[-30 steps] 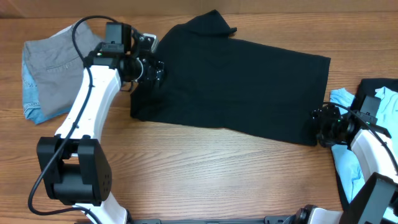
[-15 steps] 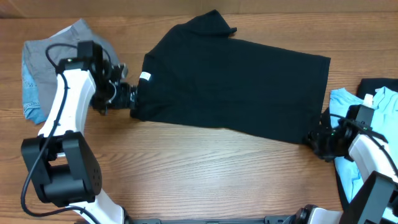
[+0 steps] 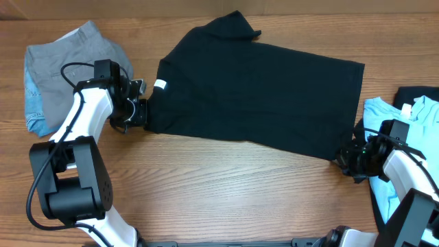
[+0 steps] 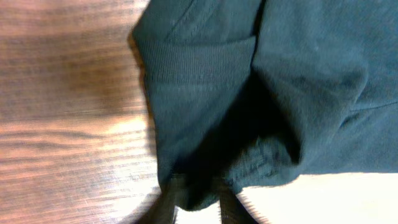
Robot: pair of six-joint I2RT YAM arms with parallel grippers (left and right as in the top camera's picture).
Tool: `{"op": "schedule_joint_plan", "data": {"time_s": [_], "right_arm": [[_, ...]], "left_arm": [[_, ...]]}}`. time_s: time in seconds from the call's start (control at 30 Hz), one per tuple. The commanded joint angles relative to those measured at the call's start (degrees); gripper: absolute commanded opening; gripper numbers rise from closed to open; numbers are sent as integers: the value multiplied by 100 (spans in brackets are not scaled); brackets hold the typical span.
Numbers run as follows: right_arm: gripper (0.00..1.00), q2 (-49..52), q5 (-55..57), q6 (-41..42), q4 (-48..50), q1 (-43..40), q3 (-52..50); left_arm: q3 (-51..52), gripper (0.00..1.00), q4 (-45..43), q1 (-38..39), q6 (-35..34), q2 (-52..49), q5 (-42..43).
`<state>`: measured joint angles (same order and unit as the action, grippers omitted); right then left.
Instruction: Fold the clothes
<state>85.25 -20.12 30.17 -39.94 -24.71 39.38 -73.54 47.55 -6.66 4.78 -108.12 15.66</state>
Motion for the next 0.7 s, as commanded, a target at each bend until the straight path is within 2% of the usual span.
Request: {"op": "schedule_joint_plan", "data": {"time_s": [0.0,0.13,0.2,0.23,0.3,0.47,0.53,0.67], "right_arm": [[4,7,44,-2,-245,-7,-31],[4,7,278,-4,-586,-9,-31],[4,7,345,-7,-586,-9,-31],[4,4,358,-7,-584,-9,-31],[4,7,361,-7,-575,-9,-31],[4,7,402,-7,-544,-11,-31],[4,7,404,-24,-546,-11,-31],[4,7,404,-24,-549,-11,-31]], "left_arm": [[42,4,-188,-26,149,-22,-111],[33,4,-439,-87,166,-20,0],[24,19,-354,-94,297,-20,411],[24,23,-293,-94,476,-20,640],[24,46,-101,-90,1099,-20,1191],[26,64,39,-76,1530,-20,1158],[26,64,26,-76,1596,-20,1051],[26,52,177,-79,1641,-17,507]]}}
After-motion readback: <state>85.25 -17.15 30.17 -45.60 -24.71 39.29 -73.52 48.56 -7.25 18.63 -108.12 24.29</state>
